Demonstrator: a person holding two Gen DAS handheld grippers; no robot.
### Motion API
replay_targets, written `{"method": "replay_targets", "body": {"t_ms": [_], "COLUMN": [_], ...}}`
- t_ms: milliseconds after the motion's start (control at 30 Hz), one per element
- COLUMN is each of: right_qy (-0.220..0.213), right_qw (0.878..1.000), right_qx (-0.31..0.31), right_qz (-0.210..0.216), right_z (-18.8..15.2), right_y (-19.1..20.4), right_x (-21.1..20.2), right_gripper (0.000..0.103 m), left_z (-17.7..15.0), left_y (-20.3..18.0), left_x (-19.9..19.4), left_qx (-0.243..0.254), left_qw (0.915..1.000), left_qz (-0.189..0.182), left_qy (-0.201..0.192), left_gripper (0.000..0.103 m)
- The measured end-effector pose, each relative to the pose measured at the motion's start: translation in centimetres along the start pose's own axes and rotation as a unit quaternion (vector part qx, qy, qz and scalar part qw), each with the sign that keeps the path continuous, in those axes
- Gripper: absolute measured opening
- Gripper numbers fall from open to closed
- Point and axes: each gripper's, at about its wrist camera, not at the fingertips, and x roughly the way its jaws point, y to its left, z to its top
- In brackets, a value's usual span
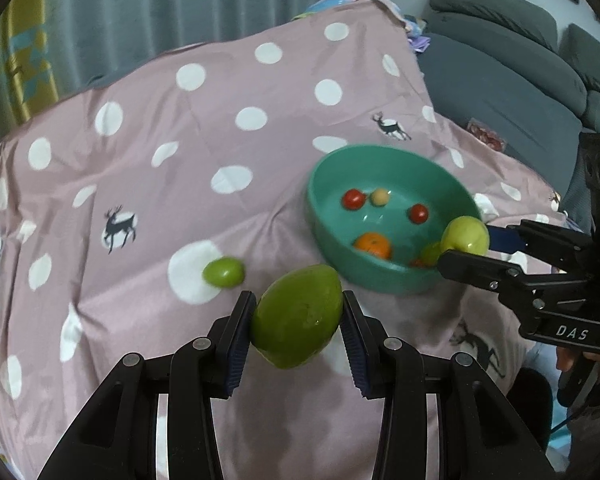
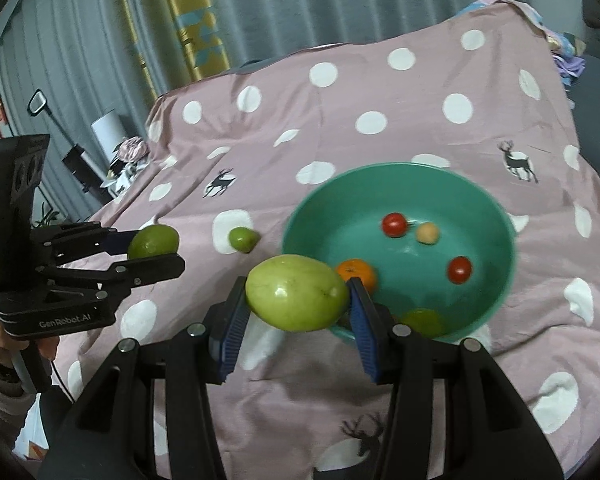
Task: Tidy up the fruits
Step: 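Carry both green plums into the bowl and open both tools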
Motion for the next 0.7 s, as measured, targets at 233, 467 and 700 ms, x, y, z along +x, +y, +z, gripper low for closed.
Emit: {"method": "replay_targets", "body": {"t_ms": [233, 467, 700], "right_qy": [-0.013, -0.020, -0.014], "right_qw": [0.999, 0.999, 0.998], "right_qx": [0.025, 0.040, 0.048], "right_qz": [-0.015, -0.031, -0.037], "right_z": [-0.1, -0.1, -0.3], "right_y": [-2.4, -4.4, -5.8], "right_x": [-0.7, -1.1, -0.7], "right_gripper": [0.049, 0.049, 0.049], "left_z": [2.3, 4.2, 5.0], "left_y": [-2.8, -5.8, -6.9], "left_x": [1.3, 3.6, 6.0], "left_qx": [0.033, 0.065, 0.079], "left_qw": [0.9994, 0.9977, 0.9967], "left_qz": [-0.010, -0.020, -0.019], "left_qy": [-0.007, -0.007, 0.011], "left_gripper": [0.043, 0.043, 0.043]}}
